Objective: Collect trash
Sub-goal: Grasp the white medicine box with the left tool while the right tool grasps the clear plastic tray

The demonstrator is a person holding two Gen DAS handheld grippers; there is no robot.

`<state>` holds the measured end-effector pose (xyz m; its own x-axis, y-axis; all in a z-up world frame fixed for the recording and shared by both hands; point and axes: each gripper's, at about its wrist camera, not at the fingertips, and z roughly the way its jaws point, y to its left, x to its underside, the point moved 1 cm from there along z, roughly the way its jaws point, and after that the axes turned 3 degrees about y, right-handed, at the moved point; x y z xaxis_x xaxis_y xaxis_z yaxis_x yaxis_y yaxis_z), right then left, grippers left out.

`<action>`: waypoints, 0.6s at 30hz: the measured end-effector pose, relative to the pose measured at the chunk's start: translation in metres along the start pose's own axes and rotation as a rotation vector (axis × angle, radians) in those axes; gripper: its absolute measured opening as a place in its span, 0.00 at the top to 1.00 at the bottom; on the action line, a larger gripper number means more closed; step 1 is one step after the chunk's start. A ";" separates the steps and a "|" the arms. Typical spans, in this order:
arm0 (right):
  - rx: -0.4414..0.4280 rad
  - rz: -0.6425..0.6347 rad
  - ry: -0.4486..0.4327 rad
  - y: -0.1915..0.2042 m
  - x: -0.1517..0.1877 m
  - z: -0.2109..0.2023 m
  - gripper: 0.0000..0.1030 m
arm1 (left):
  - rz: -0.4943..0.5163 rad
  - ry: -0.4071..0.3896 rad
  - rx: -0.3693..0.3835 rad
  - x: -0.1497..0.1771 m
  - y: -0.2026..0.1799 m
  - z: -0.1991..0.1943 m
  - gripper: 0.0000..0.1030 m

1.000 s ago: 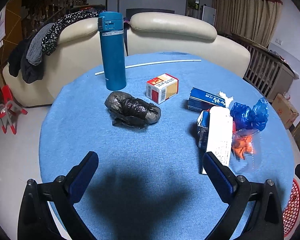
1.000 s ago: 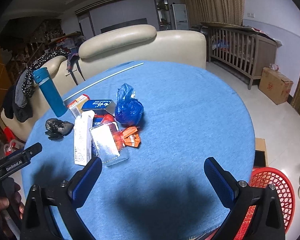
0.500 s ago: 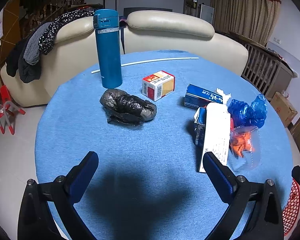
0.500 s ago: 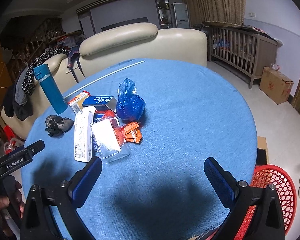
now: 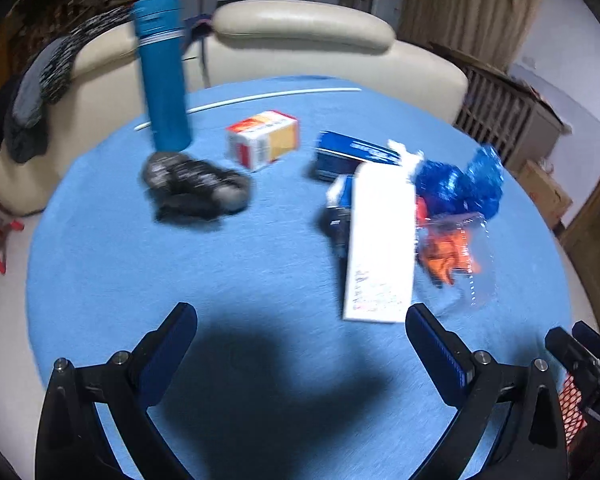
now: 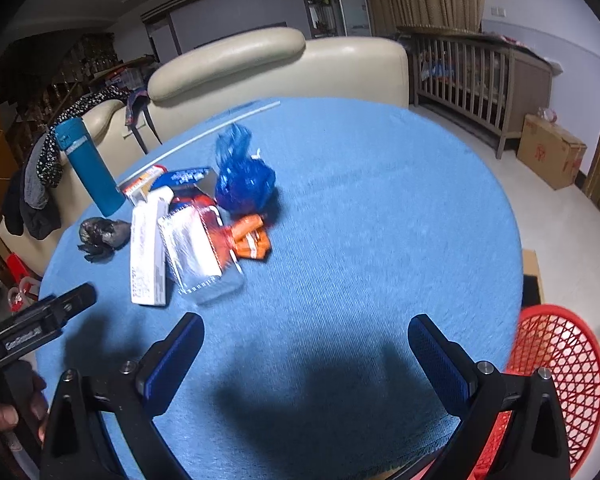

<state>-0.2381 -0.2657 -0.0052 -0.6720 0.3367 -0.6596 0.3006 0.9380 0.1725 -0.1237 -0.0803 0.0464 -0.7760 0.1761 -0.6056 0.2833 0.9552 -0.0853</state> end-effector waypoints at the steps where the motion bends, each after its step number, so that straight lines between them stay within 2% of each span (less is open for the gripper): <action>1: -0.001 0.003 0.002 -0.002 0.001 0.001 0.00 | 0.024 0.007 -0.003 -0.005 -0.010 0.009 0.00; 8: 0.001 0.053 0.005 -0.025 -0.002 0.004 0.00 | 0.086 0.054 -0.003 -0.018 -0.037 0.048 0.02; 10: 0.004 0.077 0.008 -0.034 -0.005 0.005 0.00 | 0.107 0.073 0.029 -0.018 -0.040 0.055 0.31; 11: 0.001 0.086 0.012 -0.037 -0.006 0.006 0.00 | 0.116 0.106 0.041 -0.018 -0.041 0.060 0.53; 14: -0.016 0.094 0.028 -0.037 -0.011 0.011 0.00 | 0.088 0.090 0.057 -0.016 -0.033 0.057 0.55; 18: -0.052 0.047 0.039 -0.017 -0.016 0.018 0.00 | 0.076 0.062 0.060 -0.005 -0.020 0.038 0.55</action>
<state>-0.2197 -0.2887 -0.0109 -0.6842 0.3823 -0.6210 0.2976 0.9238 0.2408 -0.1044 -0.1087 0.0210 -0.7838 0.2639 -0.5621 0.3749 0.9227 -0.0896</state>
